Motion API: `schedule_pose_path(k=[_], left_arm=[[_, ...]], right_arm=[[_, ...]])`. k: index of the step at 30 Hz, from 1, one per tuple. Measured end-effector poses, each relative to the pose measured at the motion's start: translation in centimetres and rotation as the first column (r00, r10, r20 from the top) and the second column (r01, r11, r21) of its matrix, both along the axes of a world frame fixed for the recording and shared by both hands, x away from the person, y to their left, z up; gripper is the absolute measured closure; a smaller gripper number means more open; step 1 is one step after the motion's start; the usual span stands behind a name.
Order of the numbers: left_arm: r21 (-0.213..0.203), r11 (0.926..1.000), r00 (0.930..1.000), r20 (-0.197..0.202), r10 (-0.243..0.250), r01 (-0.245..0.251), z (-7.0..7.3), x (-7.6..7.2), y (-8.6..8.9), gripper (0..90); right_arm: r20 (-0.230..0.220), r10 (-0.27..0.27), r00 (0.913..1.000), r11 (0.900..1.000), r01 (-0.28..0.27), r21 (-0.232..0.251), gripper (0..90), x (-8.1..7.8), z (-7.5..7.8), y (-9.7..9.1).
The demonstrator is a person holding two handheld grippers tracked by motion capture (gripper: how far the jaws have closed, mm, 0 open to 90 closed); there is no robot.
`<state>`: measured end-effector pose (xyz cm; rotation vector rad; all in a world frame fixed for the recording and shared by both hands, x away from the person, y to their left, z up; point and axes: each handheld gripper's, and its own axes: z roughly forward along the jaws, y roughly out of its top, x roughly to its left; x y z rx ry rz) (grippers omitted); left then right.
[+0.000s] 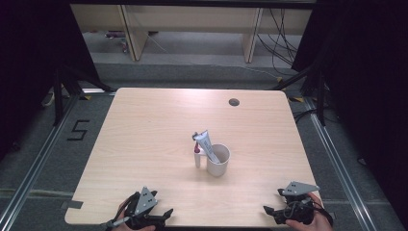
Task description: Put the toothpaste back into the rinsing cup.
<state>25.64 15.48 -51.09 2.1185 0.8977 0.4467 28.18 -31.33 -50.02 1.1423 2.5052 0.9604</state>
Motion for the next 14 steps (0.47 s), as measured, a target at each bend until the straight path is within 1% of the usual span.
schedule_pose_path(k=[2, 3, 4, 6, 7, 9, 11, 12, 13, 14], left_arm=[[0.001, 1.0000, 1.0000, 0.001, 0.001, -0.001, 0.01, -0.01, -0.01, 19.7], [0.004, 1.0000, 1.0000, -0.001, 0.002, -0.002, 0.04, -0.05, -0.01, 19.7], [0.005, 1.0000, 1.0000, -0.001, 0.002, -0.002, 0.04, -0.05, 0.00, 19.7], [0.004, 1.0000, 1.0000, -0.001, 0.002, -0.002, 0.04, -0.05, 0.00, 19.7], [0.000, 1.0000, 1.0000, -0.003, -0.002, 0.002, 0.05, -0.06, 0.01, 19.7], [-0.003, 1.0000, 1.0000, -0.001, -0.002, 0.002, 0.04, -0.06, 0.02, 19.7], [0.006, 1.0000, 1.0000, -0.001, -0.007, 0.007, 0.11, -0.07, 0.08, 19.7], [-0.004, 1.0000, 1.0000, 0.002, -0.003, 0.003, 0.08, -0.08, 0.01, 19.7], [0.013, 0.9999, 0.9999, 0.005, -0.011, 0.011, 0.16, -0.05, 0.13, 19.7], [-0.007, 1.0000, 1.0000, 0.008, 0.001, -0.001, 0.09, -0.08, 0.00, 19.7]], right_arm=[[-0.008, 0.000, 1.0000, 1.0000, 0.000, 0.000, 15.9, -0.01, 0.07, -0.01], [-0.026, -0.018, 0.9995, 0.9998, 0.018, 0.011, 15.8, -0.20, 0.13, 0.11], [-0.010, -0.008, 0.9999, 0.9999, 0.008, 0.008, 15.8, -0.10, 0.10, 0.04], [-0.005, 0.001, 1.0000, 1.0000, -0.001, 0.008, 15.8, 0.00, 0.10, -0.05], [0.015, 0.011, 0.9998, 0.9999, -0.011, 0.001, 15.8, 0.09, 0.03, -0.13], [0.015, 0.010, 0.9998, 1.0000, -0.010, 0.000, 15.8, 0.11, 0.02, -0.14], [0.014, 0.012, 0.9998, 0.9999, -0.012, 0.000, 15.8, 0.15, -0.02, -0.13], [0.018, 0.016, 0.9997, 0.9999, -0.016, -0.003, 15.8, 0.22, -0.03, -0.16], [0.020, 0.010, 0.9997, 0.9999, -0.010, -0.002, 15.9, 0.24, -0.05, -0.17], [-0.010, -0.015, 0.9998, 0.9999, 0.015, 0.005, 15.9, 0.08, 0.10, -0.10]])
